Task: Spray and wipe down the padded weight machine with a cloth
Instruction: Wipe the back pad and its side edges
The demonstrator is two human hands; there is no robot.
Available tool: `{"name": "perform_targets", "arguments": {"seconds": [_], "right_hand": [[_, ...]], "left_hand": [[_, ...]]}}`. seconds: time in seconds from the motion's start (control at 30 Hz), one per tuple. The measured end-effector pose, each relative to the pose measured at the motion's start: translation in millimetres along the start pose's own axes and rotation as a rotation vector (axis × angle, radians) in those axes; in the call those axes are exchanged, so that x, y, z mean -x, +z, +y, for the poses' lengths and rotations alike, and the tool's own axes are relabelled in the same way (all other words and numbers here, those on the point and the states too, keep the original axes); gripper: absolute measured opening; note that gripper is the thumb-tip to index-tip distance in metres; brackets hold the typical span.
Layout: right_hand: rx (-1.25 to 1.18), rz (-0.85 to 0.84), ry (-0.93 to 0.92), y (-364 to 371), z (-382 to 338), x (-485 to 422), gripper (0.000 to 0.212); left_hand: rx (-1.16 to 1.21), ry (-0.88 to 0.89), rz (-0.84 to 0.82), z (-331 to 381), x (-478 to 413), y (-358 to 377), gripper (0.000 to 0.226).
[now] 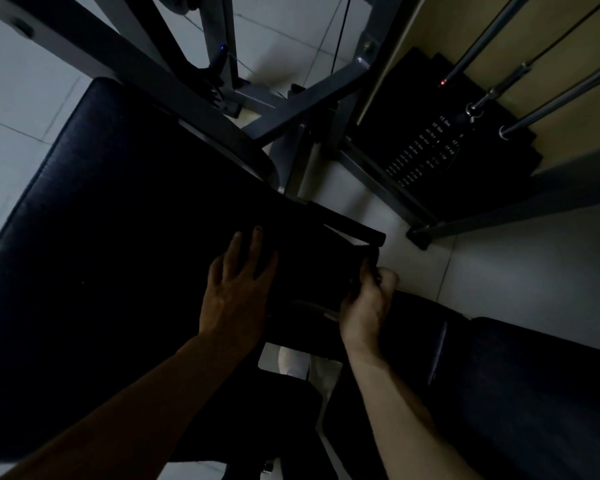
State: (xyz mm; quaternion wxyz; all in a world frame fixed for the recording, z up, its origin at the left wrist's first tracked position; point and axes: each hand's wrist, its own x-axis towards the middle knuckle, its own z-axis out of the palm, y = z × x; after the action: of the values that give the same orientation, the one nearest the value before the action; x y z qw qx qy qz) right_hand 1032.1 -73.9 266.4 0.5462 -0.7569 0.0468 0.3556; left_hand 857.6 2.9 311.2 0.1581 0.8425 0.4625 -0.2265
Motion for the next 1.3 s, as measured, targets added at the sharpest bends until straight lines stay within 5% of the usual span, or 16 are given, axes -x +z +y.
{"name": "perform_targets", "arguments": {"seconds": [0.07, 0.3, 0.53, 0.67, 0.8, 0.93, 1.03, 1.2, 1.3], "right_hand": [[-0.094, 0.05, 0.131, -2.2, 0.1, 14.4, 0.03], [-0.053, 0.23, 0.121, 21.6, -21.8, -42.2, 0.016], [-0.007, 0.142, 0.231, -7.0, 14.8, 44.7, 0.039], [-0.106, 0.152, 0.136, 10.8, -6.7, -4.4, 0.029], [0.057, 0.153, 0.068, 9.7, -9.5, -10.7, 0.026], [-0.008, 0.074, 0.224, -9.8, 44.1, 50.6, 0.047], [0.332, -0.008, 0.021, -23.5, 73.6, 63.4, 0.051], [0.366, 0.203, -0.093, 7.3, 9.0, 3.2, 0.026], [0.584, -0.022, -0.33, 32.0, 11.2, 24.9, 0.051]], "left_hand": [[-0.037, 0.011, -0.016, 4.3, -1.5, 6.9, 0.112], [-0.082, -0.038, -0.06, 15.6, -5.4, 6.8, 0.115], [-0.096, -0.042, -0.079, 16.3, -4.1, 3.5, 0.113], [-0.058, -0.043, -0.049, 13.4, -6.2, 7.6, 0.115], [-0.061, -0.03, -0.064, 14.5, -5.1, 5.1, 0.108], [-0.077, -0.039, -0.03, 13.4, -3.4, 6.1, 0.109], [-0.08, -0.026, -0.035, 12.1, -2.7, 6.1, 0.112], [-0.061, -0.002, -0.012, 7.1, -4.0, 9.3, 0.118], [-0.019, 0.015, 0.008, -5.3, 4.4, 1.4, 0.109]]}}
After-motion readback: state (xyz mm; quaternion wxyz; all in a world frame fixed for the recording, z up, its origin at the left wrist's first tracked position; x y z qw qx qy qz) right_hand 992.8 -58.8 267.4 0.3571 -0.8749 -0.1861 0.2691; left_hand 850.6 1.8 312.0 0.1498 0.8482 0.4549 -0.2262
